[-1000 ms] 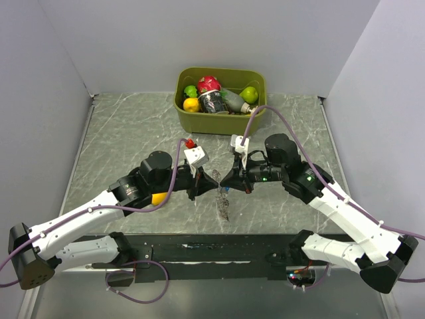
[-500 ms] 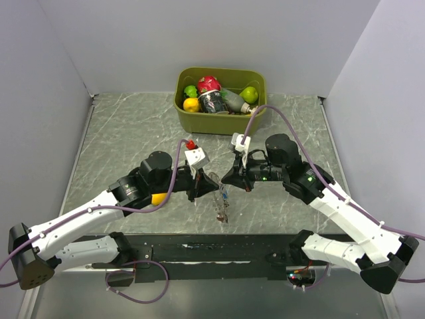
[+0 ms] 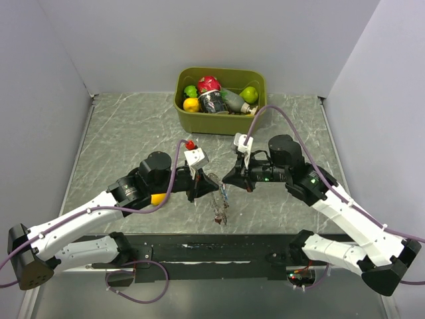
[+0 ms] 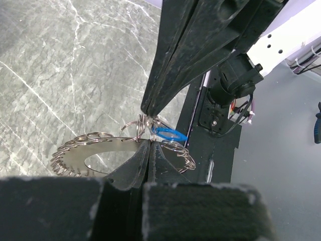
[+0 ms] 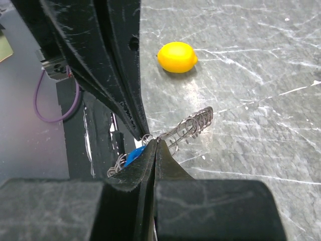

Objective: Put the keys on the keyring

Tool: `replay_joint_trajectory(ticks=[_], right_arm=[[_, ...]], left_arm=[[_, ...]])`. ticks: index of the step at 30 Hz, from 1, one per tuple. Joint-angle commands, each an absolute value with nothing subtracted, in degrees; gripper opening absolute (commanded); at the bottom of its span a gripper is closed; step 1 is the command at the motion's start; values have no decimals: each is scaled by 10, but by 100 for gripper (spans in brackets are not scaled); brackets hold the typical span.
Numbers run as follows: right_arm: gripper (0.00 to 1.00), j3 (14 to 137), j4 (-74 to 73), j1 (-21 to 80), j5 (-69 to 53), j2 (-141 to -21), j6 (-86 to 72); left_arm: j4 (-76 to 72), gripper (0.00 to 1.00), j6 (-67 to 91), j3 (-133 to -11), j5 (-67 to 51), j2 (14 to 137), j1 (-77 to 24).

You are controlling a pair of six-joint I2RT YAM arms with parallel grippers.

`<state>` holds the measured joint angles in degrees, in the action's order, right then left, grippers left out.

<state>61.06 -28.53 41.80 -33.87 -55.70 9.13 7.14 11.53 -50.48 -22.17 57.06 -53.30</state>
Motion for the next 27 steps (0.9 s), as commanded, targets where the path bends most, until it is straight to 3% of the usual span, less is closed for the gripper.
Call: replay_joint_trajectory(ticks=[1,14,21,23,24,26,27], right_arm=[[0,614,-263,422,-341,-540,99],[0,596,-258,422,-321,-527,93],[0,521,-253,419,-125,-500,-17],[8,490,-268,418,-81,-491,-46],[26,477,-272,418,-60,-489,-82],[43,448,-303,416,-12,-484,-111],[56,441,-316,416,-2,-488,-146]], left_arm=[[33,1,121,-524,-226,551,-536],[25,1,125,-515,-209,541,-536],[54,1,141,-493,-129,523,-536],[54,1,156,-476,-112,501,-536],[56,1,162,-469,-88,494,-536],[63,1,172,-456,-70,475,-536],[68,1,175,-454,-62,469,-536]])
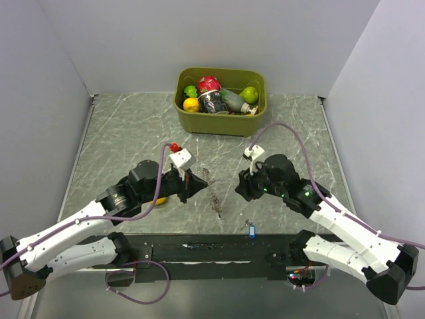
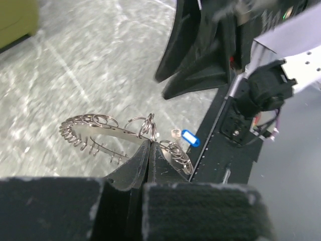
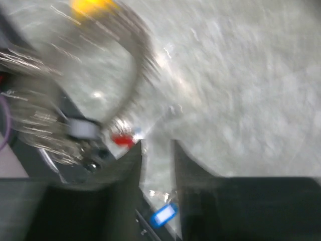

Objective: Put the keys on the keyring

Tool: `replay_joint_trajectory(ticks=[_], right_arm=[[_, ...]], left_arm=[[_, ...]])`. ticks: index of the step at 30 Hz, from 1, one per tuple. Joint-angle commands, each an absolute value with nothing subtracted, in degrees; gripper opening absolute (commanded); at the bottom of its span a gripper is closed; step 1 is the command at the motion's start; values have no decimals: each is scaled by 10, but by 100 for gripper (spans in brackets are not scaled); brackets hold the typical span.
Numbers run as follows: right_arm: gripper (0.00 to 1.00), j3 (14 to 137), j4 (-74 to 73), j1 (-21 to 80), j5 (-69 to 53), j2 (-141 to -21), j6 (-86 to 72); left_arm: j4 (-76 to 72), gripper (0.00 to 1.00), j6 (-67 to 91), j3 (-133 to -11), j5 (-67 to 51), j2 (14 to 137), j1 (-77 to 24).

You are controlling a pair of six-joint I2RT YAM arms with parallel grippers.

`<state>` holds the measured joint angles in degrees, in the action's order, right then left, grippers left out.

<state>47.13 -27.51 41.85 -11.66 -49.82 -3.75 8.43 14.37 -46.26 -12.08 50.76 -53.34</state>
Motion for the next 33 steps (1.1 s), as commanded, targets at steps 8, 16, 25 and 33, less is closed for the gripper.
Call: replay_joint_trajectory(ticks=[8,16,25,33], right_arm=[[62,410,-404,462,32,-574,-263],[62,442,-468,527,69,-718,-335],[49,425,-436,536,45,-745,-345],[47,413,-422,536,43,-783,-347]], left_arm=[[97,1,178,-466,-27,461,-536],[91,1,173,-472,-41,463,-536],[86,1,173,-468,-48,454,-536],[89,1,171,-472,-59,458,-536]])
